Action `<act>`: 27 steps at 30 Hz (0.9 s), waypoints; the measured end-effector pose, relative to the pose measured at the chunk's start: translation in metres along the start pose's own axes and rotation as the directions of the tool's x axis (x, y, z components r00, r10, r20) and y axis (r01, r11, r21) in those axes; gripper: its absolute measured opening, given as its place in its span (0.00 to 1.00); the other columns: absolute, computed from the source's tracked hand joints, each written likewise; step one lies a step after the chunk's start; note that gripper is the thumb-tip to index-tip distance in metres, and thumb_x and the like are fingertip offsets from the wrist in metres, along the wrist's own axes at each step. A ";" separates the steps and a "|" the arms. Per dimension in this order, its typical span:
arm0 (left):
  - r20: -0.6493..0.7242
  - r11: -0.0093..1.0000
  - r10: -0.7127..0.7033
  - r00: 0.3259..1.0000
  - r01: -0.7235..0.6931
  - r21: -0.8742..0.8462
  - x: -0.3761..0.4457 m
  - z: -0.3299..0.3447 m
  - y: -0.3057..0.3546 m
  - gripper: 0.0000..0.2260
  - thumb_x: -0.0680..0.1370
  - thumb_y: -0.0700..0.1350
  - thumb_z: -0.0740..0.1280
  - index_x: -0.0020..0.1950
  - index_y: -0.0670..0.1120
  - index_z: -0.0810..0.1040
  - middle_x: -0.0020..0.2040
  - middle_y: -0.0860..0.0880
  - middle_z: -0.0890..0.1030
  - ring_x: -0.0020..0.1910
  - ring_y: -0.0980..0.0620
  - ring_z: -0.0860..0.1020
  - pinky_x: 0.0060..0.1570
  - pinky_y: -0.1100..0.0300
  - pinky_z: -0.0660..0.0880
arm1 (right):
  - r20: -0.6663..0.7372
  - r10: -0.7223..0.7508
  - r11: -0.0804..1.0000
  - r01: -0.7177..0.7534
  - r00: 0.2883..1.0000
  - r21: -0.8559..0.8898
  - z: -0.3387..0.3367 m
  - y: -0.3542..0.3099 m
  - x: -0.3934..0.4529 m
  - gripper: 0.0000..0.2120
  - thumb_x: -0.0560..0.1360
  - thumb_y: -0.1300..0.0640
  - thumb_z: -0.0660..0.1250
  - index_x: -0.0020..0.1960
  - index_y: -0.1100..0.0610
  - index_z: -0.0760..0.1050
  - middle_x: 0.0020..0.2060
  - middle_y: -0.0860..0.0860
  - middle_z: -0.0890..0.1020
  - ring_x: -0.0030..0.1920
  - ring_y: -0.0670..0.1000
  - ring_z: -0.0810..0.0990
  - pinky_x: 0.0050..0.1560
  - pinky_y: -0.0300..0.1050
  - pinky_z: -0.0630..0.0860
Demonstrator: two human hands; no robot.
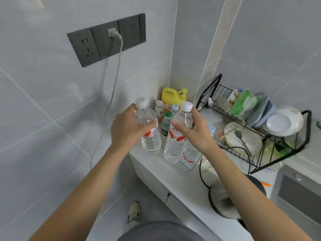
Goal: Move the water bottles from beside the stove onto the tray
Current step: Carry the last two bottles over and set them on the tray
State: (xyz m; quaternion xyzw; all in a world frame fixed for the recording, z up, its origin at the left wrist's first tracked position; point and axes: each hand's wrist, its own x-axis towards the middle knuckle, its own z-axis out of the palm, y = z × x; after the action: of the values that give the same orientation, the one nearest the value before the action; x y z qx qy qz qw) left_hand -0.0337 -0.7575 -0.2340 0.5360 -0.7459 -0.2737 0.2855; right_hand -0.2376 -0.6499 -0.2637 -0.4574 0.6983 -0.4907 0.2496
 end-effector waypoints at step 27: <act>0.561 0.953 0.131 0.817 -0.261 0.158 0.134 0.124 -0.071 0.29 0.63 0.68 0.76 0.58 0.56 0.76 0.45 0.52 0.83 0.50 0.42 0.84 0.46 0.52 0.80 | -0.237 0.174 0.648 -0.292 0.956 -0.703 0.092 0.065 0.059 0.27 0.68 0.41 0.79 0.52 0.51 0.65 0.38 0.52 0.82 0.39 0.59 0.71 0.49 0.51 0.67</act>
State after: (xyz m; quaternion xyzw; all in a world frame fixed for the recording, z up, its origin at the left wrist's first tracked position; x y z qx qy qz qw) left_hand -0.1121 -0.8921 -0.3524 0.3850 -0.8736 -0.2965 0.0254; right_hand -0.2169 -0.7380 -0.3530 -0.3872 0.9051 -0.1669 0.0550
